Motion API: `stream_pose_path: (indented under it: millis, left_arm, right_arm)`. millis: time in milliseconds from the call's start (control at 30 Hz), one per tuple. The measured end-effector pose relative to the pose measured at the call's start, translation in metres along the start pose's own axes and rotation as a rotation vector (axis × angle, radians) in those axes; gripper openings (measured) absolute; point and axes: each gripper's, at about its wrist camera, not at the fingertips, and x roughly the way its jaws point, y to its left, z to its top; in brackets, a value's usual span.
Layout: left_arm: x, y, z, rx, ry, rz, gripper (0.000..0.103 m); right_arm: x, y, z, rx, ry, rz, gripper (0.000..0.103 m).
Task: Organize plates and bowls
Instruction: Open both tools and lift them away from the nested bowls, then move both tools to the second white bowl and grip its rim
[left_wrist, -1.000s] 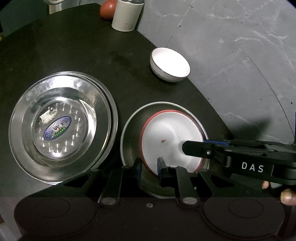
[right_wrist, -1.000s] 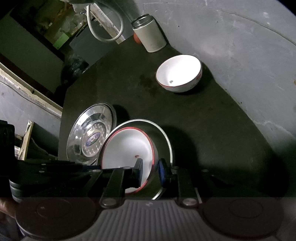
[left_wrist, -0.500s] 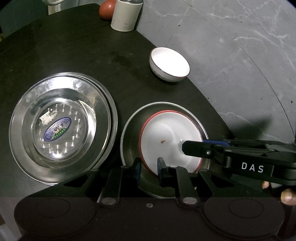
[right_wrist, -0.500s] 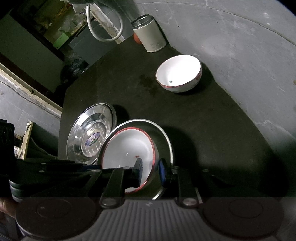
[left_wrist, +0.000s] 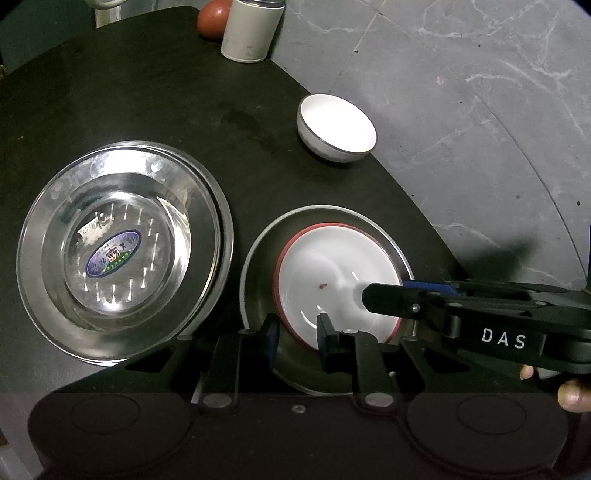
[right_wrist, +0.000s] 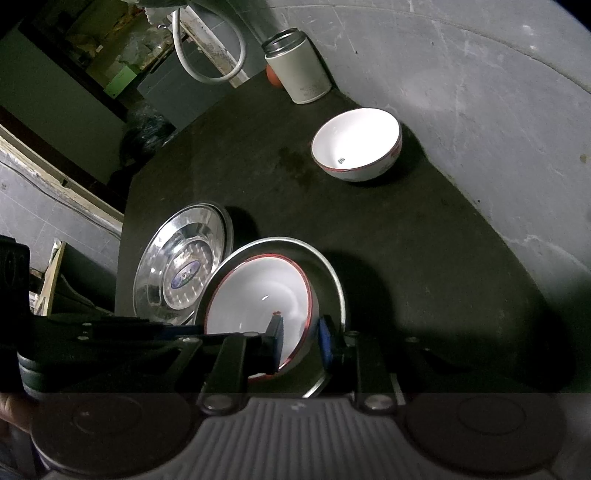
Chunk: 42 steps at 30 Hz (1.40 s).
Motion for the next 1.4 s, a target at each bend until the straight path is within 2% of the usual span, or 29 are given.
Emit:
stream_pose_path:
  millis: [200,467,667,733,767,800,867,1033,1067,1167,1400]
  left_arm:
    - [-0.002,-0.001,-0.002,0.001,-0.008,-0.005,0.032]
    - [-0.007,-0.003,-0.002,0.013,-0.024,0.003,0.037]
    - [-0.021,-0.003,0.002,0.023,-0.071,-0.002,0.05]
    - [-0.024,-0.003,0.003,0.027,-0.08,-0.003,0.053]
    - [-0.026,-0.003,0.004,0.031,-0.088,-0.002,0.057]
    - [-0.027,-0.003,0.004,0.035,-0.095,0.007,0.066]
    - [-0.031,-0.004,0.005,0.048,-0.112,0.048,0.074]
    - [-0.038,0.003,0.013,0.066,-0.141,0.103,0.083]
    - [-0.039,0.005,0.015,0.065,-0.155,0.127,0.084]
    - [-0.042,0.009,0.021,0.062,-0.206,0.193,0.096]
    - [-0.038,0.01,0.05,0.091,-0.276,0.25,0.101]
  right_arm:
    - [-0.003,0.002,-0.003,-0.003,-0.004,-0.006,0.025]
    - [-0.01,0.003,-0.004,-0.001,-0.027,-0.005,0.03]
    - [-0.021,0.004,-0.004,0.001,-0.068,0.002,0.038]
    - [-0.024,0.004,-0.004,0.007,-0.086,0.003,0.045]
    - [-0.026,0.004,-0.004,0.009,-0.095,-0.003,0.049]
    - [-0.028,0.003,-0.004,0.014,-0.108,-0.008,0.054]
    - [-0.031,0.001,-0.005,0.033,-0.129,0.0,0.06]
    - [-0.032,-0.009,-0.011,0.105,-0.189,0.023,0.082]
    - [-0.032,-0.01,-0.012,0.12,-0.203,0.025,0.084]
    - [-0.032,-0.015,-0.015,0.167,-0.252,0.026,0.087]
    - [-0.03,-0.027,-0.022,0.284,-0.38,-0.013,0.094]
